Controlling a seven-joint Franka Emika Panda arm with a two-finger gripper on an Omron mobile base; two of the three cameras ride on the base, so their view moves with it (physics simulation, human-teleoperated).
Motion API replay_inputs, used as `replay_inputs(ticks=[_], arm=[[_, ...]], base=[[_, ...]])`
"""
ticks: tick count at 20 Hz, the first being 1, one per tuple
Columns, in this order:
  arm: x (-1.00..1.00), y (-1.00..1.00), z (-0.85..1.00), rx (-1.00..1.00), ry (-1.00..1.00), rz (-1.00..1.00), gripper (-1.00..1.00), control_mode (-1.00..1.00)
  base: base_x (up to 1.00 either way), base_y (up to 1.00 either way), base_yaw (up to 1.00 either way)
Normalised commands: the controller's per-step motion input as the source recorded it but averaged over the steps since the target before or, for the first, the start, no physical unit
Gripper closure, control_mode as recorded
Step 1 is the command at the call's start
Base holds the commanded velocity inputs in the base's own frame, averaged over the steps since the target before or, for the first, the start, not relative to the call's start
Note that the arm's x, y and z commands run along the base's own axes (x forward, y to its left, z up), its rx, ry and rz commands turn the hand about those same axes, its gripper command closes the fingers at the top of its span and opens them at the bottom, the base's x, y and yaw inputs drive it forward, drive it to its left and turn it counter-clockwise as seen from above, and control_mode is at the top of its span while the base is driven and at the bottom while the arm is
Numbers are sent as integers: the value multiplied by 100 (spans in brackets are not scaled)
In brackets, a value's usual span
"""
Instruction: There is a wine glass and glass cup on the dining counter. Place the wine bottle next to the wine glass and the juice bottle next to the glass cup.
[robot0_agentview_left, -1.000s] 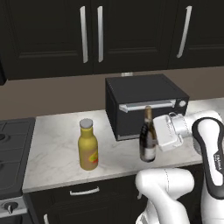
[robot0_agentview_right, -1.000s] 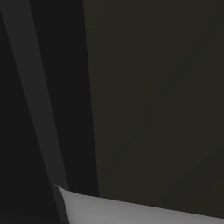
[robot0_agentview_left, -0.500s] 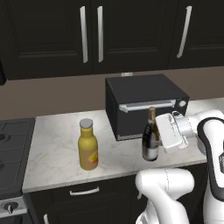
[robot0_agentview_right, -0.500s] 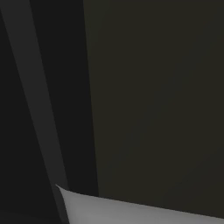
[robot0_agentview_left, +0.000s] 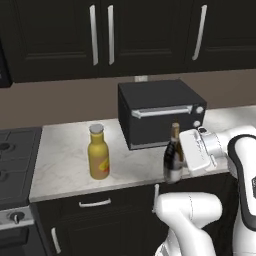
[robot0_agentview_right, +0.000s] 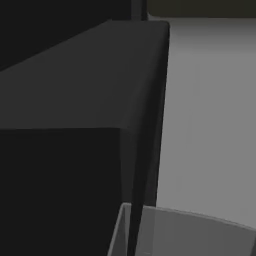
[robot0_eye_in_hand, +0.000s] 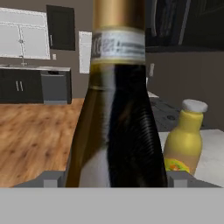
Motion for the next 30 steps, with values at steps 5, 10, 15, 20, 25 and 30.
replay_inputs(ticks=[5, 10, 15, 20, 25, 30], arm=[[0, 0, 0, 0, 0, 0, 100, 100], [0, 0, 0, 0, 0, 0, 100, 100], [0, 0, 0, 0, 0, 0, 100, 100], [0, 0, 0, 0, 0, 0, 100, 100], [0, 0, 0, 0, 0, 0, 100, 100], [0, 0, 0, 0, 0, 0, 100, 100]], base=[[-51, 12, 0], [-37, 30, 41], [-15, 22, 91], [-13, 15, 100], [-11, 16, 99], [-2, 13, 96]])
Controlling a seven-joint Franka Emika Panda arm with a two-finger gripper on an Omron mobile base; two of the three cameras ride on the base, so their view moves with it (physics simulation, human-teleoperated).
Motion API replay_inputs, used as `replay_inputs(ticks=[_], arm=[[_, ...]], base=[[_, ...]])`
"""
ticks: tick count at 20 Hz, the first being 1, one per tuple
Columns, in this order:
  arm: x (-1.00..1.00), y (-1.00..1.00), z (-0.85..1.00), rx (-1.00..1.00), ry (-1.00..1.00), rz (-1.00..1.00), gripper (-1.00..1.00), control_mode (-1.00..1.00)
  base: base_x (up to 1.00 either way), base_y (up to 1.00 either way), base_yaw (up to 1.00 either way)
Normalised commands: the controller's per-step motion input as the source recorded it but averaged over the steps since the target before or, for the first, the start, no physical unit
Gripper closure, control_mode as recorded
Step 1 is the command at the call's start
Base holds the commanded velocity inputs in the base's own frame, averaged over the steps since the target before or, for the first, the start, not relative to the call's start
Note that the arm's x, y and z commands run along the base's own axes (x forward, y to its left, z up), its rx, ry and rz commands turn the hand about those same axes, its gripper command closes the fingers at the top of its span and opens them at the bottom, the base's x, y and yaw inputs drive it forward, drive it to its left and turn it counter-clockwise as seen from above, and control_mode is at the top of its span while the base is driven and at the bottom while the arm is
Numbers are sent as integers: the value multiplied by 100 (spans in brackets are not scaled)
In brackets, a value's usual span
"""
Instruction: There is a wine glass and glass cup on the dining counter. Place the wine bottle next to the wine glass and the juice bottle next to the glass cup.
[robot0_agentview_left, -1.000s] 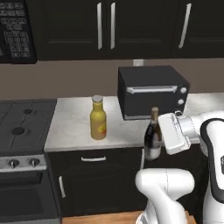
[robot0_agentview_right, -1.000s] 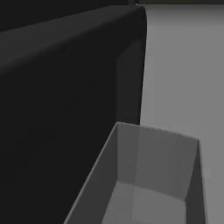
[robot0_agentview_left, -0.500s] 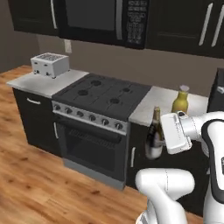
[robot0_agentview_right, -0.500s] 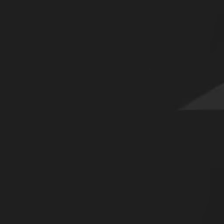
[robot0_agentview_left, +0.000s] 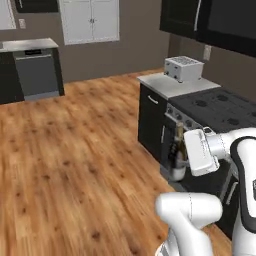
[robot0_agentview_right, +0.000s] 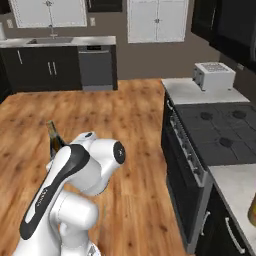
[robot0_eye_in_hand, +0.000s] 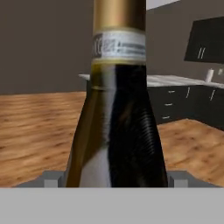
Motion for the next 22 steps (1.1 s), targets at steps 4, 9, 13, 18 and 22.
replay_inputs(ticks=[4, 9, 13, 18, 22], arm=[[0, 0, 0, 0, 0, 0, 100, 100], [0, 0, 0, 0, 0, 0, 100, 100], [0, 0, 0, 0, 0, 0, 100, 100], [0, 0, 0, 0, 0, 0, 100, 100], [0, 0, 0, 0, 0, 0, 100, 100]], base=[[0, 7, 89], [0, 6, 81], [11, 6, 71], [18, 6, 67], [33, 8, 48]])
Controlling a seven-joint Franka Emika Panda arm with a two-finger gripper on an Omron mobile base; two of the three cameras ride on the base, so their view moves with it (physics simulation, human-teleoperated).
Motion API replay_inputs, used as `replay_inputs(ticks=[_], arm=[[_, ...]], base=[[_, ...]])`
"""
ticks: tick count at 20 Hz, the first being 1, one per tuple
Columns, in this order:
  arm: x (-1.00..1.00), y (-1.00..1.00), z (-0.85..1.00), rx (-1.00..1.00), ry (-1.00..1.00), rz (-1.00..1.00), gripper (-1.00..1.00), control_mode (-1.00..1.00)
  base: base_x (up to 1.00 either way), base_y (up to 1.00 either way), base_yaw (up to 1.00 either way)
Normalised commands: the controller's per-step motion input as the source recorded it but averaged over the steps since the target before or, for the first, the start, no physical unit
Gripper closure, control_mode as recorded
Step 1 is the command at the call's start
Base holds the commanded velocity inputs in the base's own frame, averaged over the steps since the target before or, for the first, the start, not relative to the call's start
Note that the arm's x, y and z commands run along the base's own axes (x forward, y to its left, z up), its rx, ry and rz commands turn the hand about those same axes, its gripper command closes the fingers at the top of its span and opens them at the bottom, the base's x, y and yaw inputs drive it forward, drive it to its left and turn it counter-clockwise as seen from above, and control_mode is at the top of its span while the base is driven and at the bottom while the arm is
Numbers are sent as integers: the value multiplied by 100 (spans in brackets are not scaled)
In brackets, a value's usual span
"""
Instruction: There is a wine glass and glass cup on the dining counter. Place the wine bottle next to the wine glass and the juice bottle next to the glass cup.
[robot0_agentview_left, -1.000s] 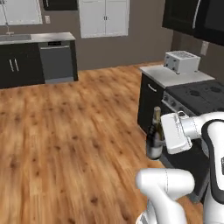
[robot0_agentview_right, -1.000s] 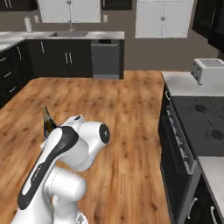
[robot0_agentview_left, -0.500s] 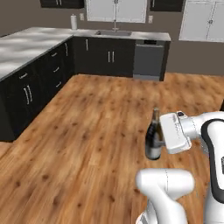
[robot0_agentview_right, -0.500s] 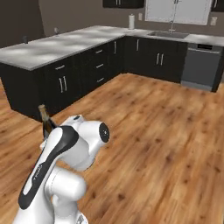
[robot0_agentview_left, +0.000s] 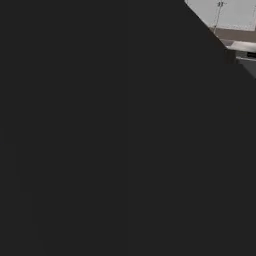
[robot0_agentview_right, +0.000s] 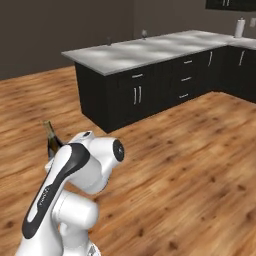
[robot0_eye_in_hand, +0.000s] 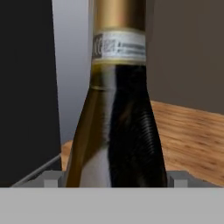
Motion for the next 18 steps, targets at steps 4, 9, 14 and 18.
replay_inputs(ticks=[4, 9, 14, 18], arm=[[0, 0, 0, 0, 0, 0, 100, 100], [0, 0, 0, 0, 0, 0, 100, 100], [0, 0, 0, 0, 0, 0, 100, 100], [0, 0, 0, 0, 0, 0, 100, 100]], base=[[54, 15, 20], [62, 21, 6], [65, 24, 1], [63, 38, 0]])
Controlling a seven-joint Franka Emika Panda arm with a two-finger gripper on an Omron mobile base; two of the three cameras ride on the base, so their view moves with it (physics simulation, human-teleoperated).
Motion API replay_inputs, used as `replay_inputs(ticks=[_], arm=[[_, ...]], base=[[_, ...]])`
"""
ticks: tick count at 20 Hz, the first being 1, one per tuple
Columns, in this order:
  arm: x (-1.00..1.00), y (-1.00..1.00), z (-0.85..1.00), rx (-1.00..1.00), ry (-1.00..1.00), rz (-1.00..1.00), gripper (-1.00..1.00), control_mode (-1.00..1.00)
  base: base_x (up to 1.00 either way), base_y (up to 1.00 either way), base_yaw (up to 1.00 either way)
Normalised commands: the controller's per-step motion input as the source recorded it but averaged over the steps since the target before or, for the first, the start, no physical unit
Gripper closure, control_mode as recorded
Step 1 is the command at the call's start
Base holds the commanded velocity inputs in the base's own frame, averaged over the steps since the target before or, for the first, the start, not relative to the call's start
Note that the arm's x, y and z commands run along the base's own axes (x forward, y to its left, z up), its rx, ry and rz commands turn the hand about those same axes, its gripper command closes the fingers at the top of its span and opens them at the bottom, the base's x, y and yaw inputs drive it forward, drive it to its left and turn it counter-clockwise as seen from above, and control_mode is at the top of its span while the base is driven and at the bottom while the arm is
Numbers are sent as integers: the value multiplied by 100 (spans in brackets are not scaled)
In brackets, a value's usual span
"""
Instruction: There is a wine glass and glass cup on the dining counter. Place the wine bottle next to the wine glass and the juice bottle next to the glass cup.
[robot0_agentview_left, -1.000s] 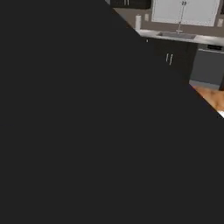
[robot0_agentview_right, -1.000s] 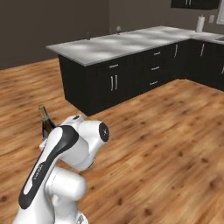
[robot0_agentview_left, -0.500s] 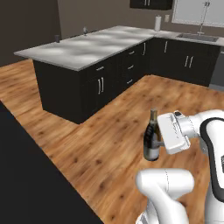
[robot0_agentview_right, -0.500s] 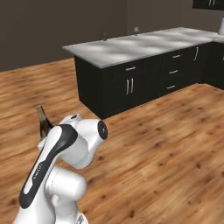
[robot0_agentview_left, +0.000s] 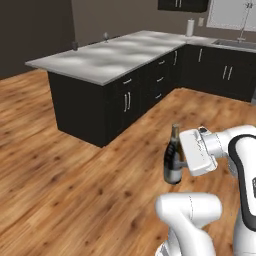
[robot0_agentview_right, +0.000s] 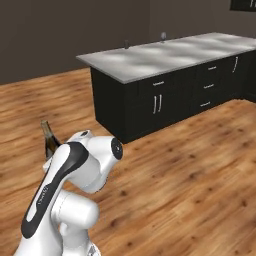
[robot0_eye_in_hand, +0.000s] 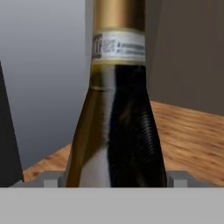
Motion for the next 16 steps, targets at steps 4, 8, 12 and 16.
replay_inputs(ticks=[4, 8, 12, 16], arm=[[0, 0, 0, 0, 0, 0, 100, 100], [0, 0, 0, 0, 0, 0, 100, 100], [0, 0, 0, 0, 0, 0, 100, 100], [0, 0, 0, 0, 0, 0, 100, 100]], base=[[62, 43, 0], [71, 51, 0], [73, 52, 0], [74, 52, -1]])
